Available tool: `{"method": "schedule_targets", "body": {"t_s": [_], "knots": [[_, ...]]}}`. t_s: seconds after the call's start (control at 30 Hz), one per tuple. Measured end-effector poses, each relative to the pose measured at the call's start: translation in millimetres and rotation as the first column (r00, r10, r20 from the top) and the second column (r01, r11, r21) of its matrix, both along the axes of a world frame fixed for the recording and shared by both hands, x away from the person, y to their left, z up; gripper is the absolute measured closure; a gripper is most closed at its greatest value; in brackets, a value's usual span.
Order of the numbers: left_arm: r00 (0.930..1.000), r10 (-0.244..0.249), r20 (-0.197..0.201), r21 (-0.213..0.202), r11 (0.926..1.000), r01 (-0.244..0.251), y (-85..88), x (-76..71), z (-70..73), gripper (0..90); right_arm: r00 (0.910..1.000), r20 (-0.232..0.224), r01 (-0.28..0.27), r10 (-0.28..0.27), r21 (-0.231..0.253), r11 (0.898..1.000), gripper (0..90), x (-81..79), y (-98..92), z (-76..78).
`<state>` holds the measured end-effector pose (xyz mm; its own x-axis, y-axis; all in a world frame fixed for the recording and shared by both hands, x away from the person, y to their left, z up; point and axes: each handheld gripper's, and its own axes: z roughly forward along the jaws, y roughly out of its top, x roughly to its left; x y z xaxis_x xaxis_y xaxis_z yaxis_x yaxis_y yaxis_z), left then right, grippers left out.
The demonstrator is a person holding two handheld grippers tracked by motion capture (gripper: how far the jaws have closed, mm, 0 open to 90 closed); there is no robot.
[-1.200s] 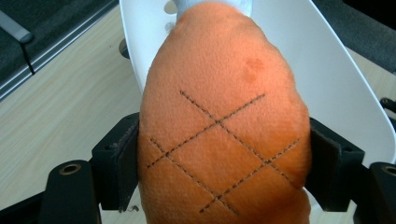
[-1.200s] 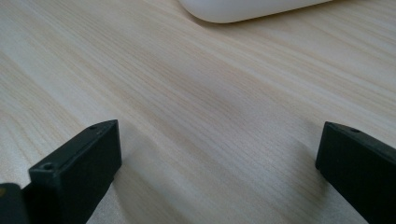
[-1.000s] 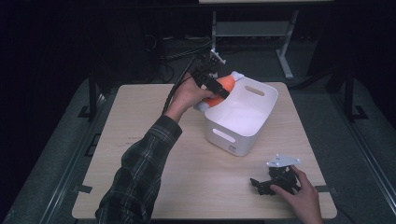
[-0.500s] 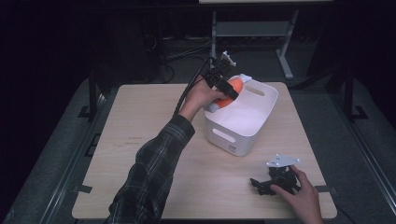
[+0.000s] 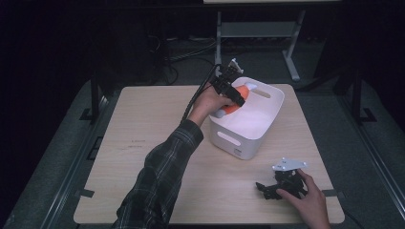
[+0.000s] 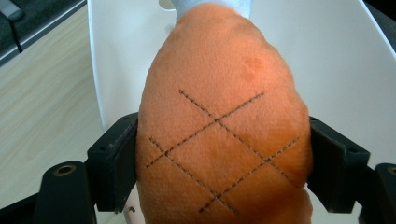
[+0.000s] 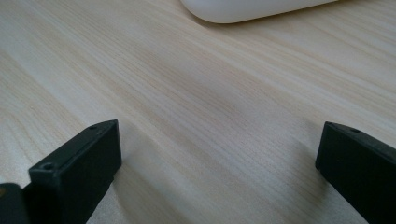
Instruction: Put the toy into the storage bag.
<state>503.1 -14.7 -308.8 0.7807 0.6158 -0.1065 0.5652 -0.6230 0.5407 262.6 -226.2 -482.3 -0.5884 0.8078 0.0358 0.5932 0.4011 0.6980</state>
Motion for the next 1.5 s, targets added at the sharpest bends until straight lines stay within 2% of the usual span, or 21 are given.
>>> {"method": "schedule_targets", "body": {"t_s": [0.2, 0.43, 0.77, 0.87, 1.1, 1.17, 1.5], "knots": [[1.0000, 0.001, -0.007, 0.000, 1.0000, -0.001, 0.3, 0.8, -0.3, 19.7, 1.0000, 0.000, -0.001, 0.001, 0.000, 1.000, 0.0, 0.0, 0.0, 0.0], [1.0000, 0.000, 0.005, 0.005, 1.0000, 0.000, -0.9, 1.3, -2.2, 13.8, 1.0000, 0.000, -0.001, 0.001, 0.000, 1.000, 0.0, 0.0, 0.0, 0.0], [0.9997, -0.007, 0.025, -0.002, 1.0000, 0.007, 5.8, -3.1, 5.8, 13.9, 1.0000, 0.000, -0.002, 0.002, 0.000, 1.000, 0.0, 0.0, 0.0, 0.0], [0.9996, -0.017, 0.024, -0.023, 0.9996, 0.018, 14.1, -8.0, 10.8, 13.9, 1.0000, 0.000, -0.002, 0.002, -0.001, 1.000, 0.0, 0.1, -0.1, 0.0], [0.9986, -0.046, 0.027, -0.034, 0.9983, 0.047, 28.8, -17.0, 16.7, 13.9, 1.0000, 0.002, -0.004, 0.004, -0.003, 1.000, 0.0, 0.3, -0.3, 0.0], [0.9981, -0.051, 0.035, -0.024, 0.9983, 0.052, 34.7, -20.0, 18.1, 13.9, 1.0000, 0.002, -0.004, 0.004, -0.003, 1.000, 0.0, 0.2, -0.3, 0.0], [0.9963, -0.055, 0.065, -0.049, 0.9971, 0.059, 70.6, -36.8, 21.4, 14.0, 1.0000, 0.002, -0.005, 0.005, 0.000, 1.000, 0.0, 0.2, -0.2, -0.1]]}}
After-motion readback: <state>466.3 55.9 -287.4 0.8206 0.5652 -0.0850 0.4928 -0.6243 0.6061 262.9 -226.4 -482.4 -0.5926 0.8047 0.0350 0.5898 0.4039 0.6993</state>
